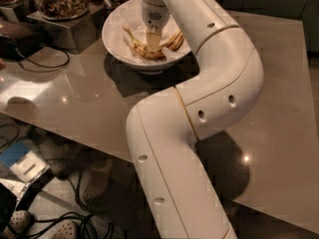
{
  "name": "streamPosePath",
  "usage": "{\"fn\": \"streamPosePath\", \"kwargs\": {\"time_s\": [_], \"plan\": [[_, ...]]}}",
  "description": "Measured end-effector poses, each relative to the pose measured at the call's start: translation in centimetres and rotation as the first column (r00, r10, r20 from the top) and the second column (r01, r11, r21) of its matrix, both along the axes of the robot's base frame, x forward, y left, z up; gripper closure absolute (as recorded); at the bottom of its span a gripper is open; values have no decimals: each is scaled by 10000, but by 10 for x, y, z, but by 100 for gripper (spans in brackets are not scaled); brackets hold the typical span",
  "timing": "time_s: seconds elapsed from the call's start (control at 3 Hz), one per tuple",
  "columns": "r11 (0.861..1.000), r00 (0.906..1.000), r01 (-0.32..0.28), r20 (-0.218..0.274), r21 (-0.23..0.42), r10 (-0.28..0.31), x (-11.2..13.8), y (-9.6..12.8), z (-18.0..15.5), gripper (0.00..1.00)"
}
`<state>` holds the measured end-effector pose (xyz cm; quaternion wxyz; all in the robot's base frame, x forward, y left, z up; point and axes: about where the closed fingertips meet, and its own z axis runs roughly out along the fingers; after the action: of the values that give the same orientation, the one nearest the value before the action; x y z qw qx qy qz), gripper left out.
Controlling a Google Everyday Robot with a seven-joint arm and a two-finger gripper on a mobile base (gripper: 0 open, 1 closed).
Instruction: Pick banana from white bowl
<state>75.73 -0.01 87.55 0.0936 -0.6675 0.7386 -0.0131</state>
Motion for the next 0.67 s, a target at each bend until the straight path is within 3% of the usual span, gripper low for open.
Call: {"fn": "streamPosePath", "kwargs": {"time_s": [0.33, 0.67], "plan": [[10000, 10000, 11, 6, 66, -11, -1, -1, 2, 100], [9972, 9998, 180, 39, 727, -184, -9, -10, 19, 100]]}}
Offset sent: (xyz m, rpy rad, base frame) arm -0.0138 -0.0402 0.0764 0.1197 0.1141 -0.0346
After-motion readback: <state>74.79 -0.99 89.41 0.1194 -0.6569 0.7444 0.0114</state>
